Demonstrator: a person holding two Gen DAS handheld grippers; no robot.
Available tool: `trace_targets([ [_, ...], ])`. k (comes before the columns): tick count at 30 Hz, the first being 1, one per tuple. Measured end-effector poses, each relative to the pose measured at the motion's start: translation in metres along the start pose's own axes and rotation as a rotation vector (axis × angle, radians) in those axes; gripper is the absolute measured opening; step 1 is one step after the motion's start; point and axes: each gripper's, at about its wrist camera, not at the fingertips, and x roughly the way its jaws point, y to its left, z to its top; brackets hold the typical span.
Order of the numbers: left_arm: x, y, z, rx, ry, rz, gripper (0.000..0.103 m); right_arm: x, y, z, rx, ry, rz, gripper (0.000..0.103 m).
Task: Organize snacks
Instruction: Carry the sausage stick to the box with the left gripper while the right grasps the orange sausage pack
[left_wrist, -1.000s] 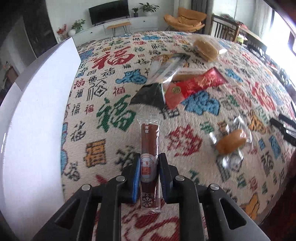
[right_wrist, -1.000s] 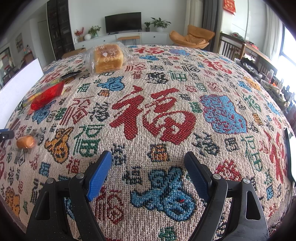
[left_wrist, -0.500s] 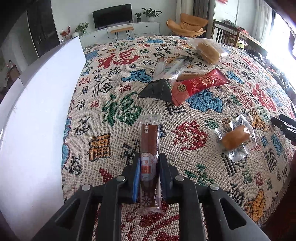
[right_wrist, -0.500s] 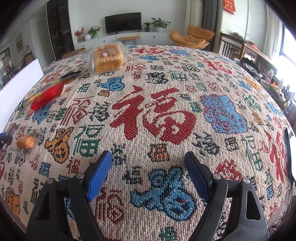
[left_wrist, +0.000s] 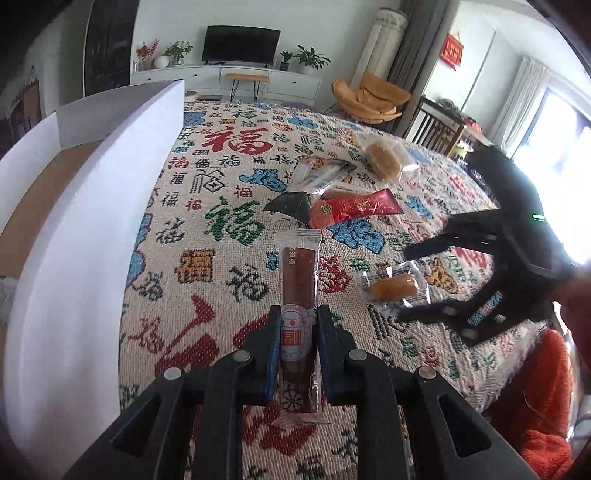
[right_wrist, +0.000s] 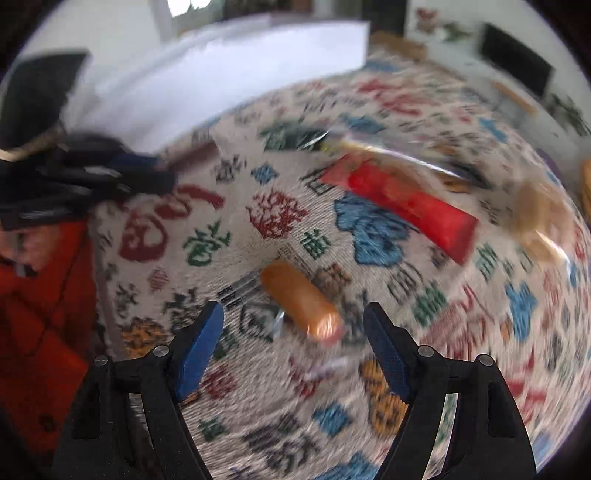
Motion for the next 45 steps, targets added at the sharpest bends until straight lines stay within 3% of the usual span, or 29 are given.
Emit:
trace_targets([
  [3,-0.012,0.008,-0.009,-0.026,-0.010,-0.008,0.018,0.027,0.002,0.029,-0.073,0.119,0.016,0.051],
  [6,-0.017,0.016,-0.017,-0.053,-0.011,-0.014,0.018,0.032,-0.001,0.042,-0.059,0.198,0.034,0.045],
  [7,-0.016,0.019,-0.018,-0.067,-0.011,-0.020,0.018,0.030,0.000,0.046,-0.054,0.207,0.033,0.036],
  [8,-0.015,0.020,-0.018,-0.075,-0.010,-0.024,0.018,0.028,-0.002,0.047,-0.033,0.207,0.035,0.033],
  [11,-0.010,0.021,-0.019,-0.084,-0.005,-0.035,0.018,0.028,-0.006,0.043,0.052,0.204,-0.029,0.042],
  [12,-0.009,0.020,-0.019,-0.083,-0.002,-0.038,0.018,0.029,-0.003,0.040,0.050,0.203,-0.049,0.050],
  [13,-0.007,0.019,-0.019,-0.080,0.000,-0.041,0.018,0.030,0.001,0.036,0.044,0.212,-0.035,0.066],
  [14,-0.008,0.018,-0.020,-0.077,0.001,-0.042,0.018,0.036,0.006,0.033,0.039,0.245,-0.008,0.069],
  [17,-0.008,0.015,-0.021,-0.072,0.002,-0.039,0.018,0.036,0.015,0.030,0.010,0.218,-0.035,0.066],
  [20,-0.009,0.016,-0.021,-0.085,0.001,-0.044,0.018,0.033,0.010,0.029,0.091,0.212,-0.036,0.042],
  [24,-0.018,0.018,-0.018,-0.103,-0.023,-0.057,0.018,0.027,0.005,0.030,0.174,0.211,-0.028,0.041],
  [28,-0.027,0.015,-0.013,-0.117,-0.049,-0.087,0.018,-0.006,-0.027,0.012,0.403,0.046,0.118,0.041],
  [30,-0.029,0.014,-0.010,-0.134,-0.048,-0.114,0.018,-0.012,-0.035,0.007,0.481,0.014,0.128,0.041],
  [34,-0.064,0.028,0.006,-0.211,-0.112,-0.179,0.018,-0.040,-0.015,0.018,0.495,-0.089,0.184,0.041],
  [37,-0.110,0.058,0.025,-0.240,-0.201,-0.094,0.018,-0.079,0.006,0.070,0.447,-0.237,0.276,0.041],
  [41,-0.156,0.119,0.042,-0.292,-0.269,0.137,0.018,-0.104,0.058,0.159,0.360,-0.376,0.389,0.043],
  [42,-0.164,0.136,0.043,-0.318,-0.273,0.191,0.022,-0.103,0.074,0.181,0.349,-0.392,0.405,0.051],
  [43,-0.169,0.153,0.043,-0.347,-0.266,0.229,0.039,-0.102,0.081,0.196,0.350,-0.401,0.407,0.060],
  [44,-0.171,0.164,0.042,-0.373,-0.257,0.256,0.066,-0.099,0.091,0.212,0.350,-0.409,0.418,0.065],
  [45,-0.175,0.178,0.039,-0.414,-0.248,0.300,0.075,-0.097,0.098,0.225,0.348,-0.410,0.438,0.068],
])
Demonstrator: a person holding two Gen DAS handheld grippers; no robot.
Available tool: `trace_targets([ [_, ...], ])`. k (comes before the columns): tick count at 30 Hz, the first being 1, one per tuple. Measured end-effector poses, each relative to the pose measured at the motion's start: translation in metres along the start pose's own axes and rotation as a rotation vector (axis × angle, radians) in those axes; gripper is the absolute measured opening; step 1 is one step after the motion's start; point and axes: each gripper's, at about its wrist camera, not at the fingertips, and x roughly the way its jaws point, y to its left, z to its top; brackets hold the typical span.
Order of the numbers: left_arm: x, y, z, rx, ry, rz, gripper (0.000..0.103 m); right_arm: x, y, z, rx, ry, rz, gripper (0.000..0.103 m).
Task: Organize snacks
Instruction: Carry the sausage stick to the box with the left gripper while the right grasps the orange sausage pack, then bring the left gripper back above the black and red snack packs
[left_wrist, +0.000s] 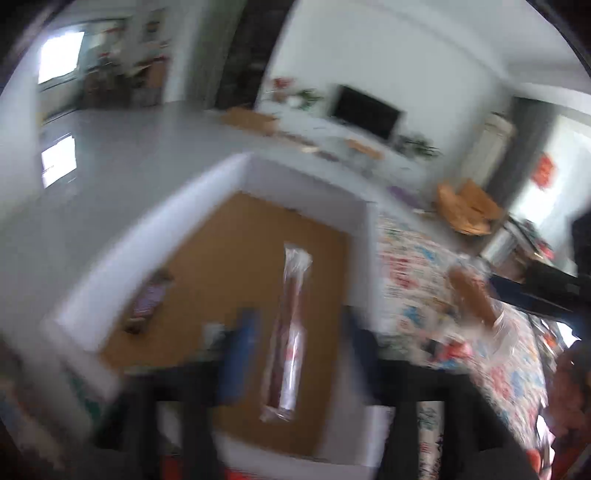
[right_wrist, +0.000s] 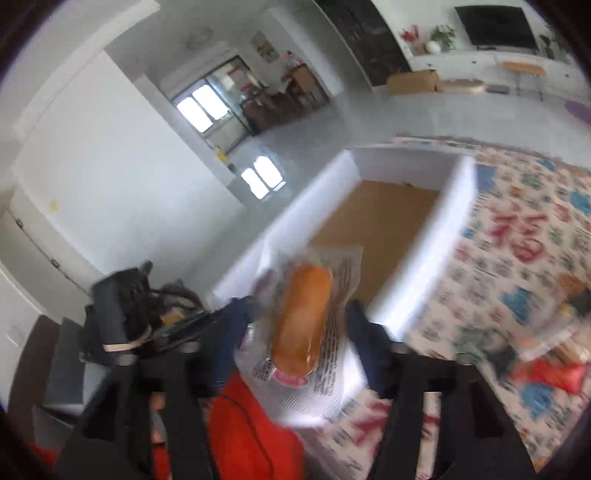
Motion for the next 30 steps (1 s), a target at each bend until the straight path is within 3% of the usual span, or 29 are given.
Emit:
trace_targets([
  [3,-0.006,0.015,-0.005,-0.039,-0.004,0.023,0.078,-0.004,-0.003,-0.002,0.028,-0.018,0.028,0.068],
  [6,-0.007,-0.003,-0.023,-0.004,0.005,-0.014,0.079,-0.029,-0.026,-0.026,0.016,-0.058,-0.070,0.074],
  [8,-0.004,-0.036,-0.039,0.070,0.021,-0.050,0.080,-0.044,-0.063,-0.056,-0.005,-0.087,-0.237,0.074],
  [11,0.005,-0.101,-0.067,0.211,0.051,-0.147,0.084,-0.072,-0.131,-0.115,0.002,-0.089,-0.571,0.074],
  [14,0.030,-0.172,-0.103,0.361,0.119,-0.238,0.092,-0.112,-0.193,-0.170,0.079,-0.085,-0.779,0.074],
  [18,0.087,-0.237,-0.141,0.474,0.210,-0.269,0.092,-0.178,-0.240,-0.213,0.171,-0.136,-1.006,0.074],
  [22,0.154,-0.256,-0.163,0.494,0.246,-0.177,0.092,-0.227,-0.276,-0.228,0.310,-0.186,-1.120,0.074],
  [26,0.185,-0.257,-0.161,0.479,0.257,-0.152,0.092,-0.248,-0.308,-0.239,0.417,-0.186,-1.183,0.074],
  [30,0.203,-0.251,-0.153,0.504,0.216,-0.094,0.092,-0.246,-0.322,-0.242,0.463,-0.197,-1.174,0.078],
])
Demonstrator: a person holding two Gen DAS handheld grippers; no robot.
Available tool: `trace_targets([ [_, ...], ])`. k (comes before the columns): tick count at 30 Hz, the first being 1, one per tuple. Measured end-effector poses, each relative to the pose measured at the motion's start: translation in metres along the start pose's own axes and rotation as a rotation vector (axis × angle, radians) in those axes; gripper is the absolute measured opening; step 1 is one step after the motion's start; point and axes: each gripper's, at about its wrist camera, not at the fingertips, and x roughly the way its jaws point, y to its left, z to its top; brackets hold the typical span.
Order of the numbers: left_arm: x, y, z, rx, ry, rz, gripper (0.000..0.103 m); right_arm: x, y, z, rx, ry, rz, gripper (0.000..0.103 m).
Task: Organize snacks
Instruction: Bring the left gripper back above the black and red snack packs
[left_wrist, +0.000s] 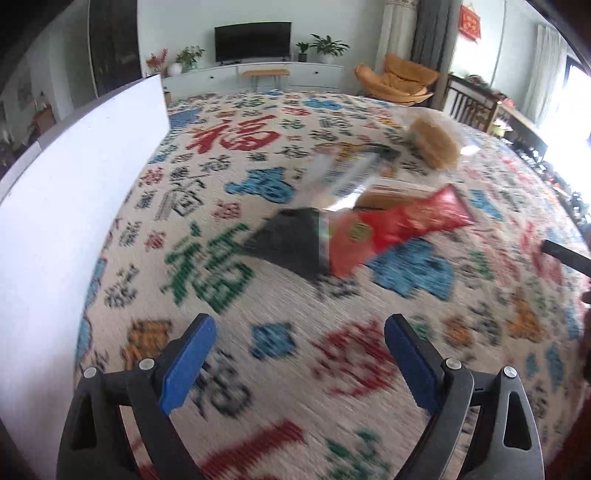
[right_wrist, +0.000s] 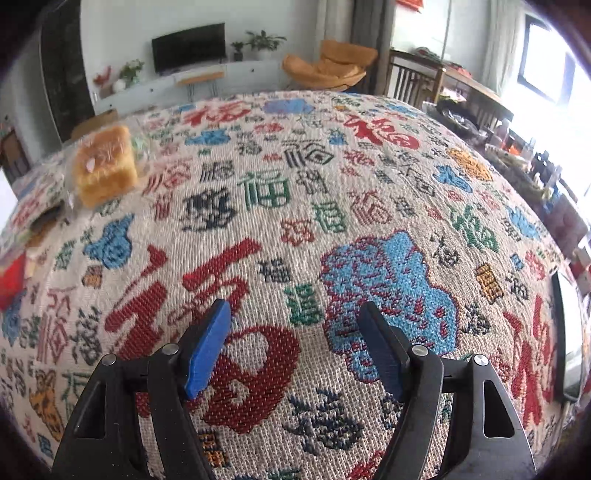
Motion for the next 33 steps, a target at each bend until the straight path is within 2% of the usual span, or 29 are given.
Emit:
trace_targets([
  [3,0.003,0.004,0.000,-0.007,-0.001,-0.010,0.096,0.008,-0.005,-0.004,0.022,0.017,0.020,0.080],
  [7,0.008,-0.004,0.001,0.031,0.023,0.024,0.103,0.006,-0.004,-0.004,0.023,0.019,0.014,0.083],
  [12,0.007,-0.004,0.001,0.031,0.026,0.027,0.103,0.010,-0.006,-0.002,0.031,0.022,0.001,0.087],
  [33,0.007,-0.004,0.001,0.031,0.027,0.028,0.103,0.012,-0.008,-0.002,0.038,0.024,0.008,0.088],
])
